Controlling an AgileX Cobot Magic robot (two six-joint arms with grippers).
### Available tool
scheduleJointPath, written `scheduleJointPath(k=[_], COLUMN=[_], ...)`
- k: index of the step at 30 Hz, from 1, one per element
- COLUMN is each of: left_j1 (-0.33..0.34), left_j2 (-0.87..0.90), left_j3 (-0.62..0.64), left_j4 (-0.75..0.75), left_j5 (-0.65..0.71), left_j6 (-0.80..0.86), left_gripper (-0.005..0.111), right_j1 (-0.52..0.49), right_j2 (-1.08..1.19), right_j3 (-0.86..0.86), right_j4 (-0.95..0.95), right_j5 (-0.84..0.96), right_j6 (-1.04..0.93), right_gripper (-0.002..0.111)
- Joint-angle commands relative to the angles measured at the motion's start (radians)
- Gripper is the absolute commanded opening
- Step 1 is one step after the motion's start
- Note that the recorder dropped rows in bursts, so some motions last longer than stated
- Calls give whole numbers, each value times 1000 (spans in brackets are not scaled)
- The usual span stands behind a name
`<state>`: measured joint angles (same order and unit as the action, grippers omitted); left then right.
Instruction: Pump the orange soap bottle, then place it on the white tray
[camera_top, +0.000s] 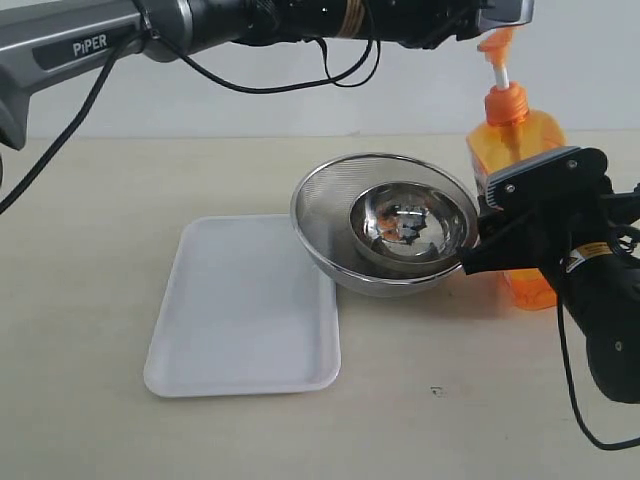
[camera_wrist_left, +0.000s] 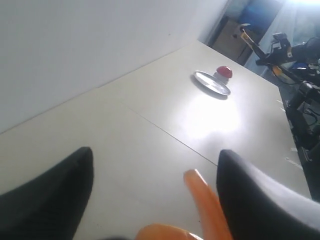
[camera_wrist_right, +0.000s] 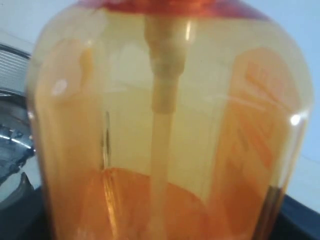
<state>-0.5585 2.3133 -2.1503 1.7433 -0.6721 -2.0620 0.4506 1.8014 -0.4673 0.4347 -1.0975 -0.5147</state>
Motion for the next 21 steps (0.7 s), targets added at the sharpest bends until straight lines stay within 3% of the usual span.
scheduleJointPath(k=[1, 17, 21], left_j1=[2, -30, -30], left_j2=[-2, -2, -2], left_j3=[-34, -60, -65], left_j4=[1, 1, 1], left_j5=[27, 4, -87], left_j6=[19, 38, 36], left_gripper=[64, 64, 63], right_j1=[-1, -1, -1], right_j2=[-14, -14, -14], right_j3=[-6, -6, -6], right_j4=[-21, -34, -34], right_j5=[-65, -60, -60], right_j6=[-3, 1, 1], right_gripper=[0, 0, 0])
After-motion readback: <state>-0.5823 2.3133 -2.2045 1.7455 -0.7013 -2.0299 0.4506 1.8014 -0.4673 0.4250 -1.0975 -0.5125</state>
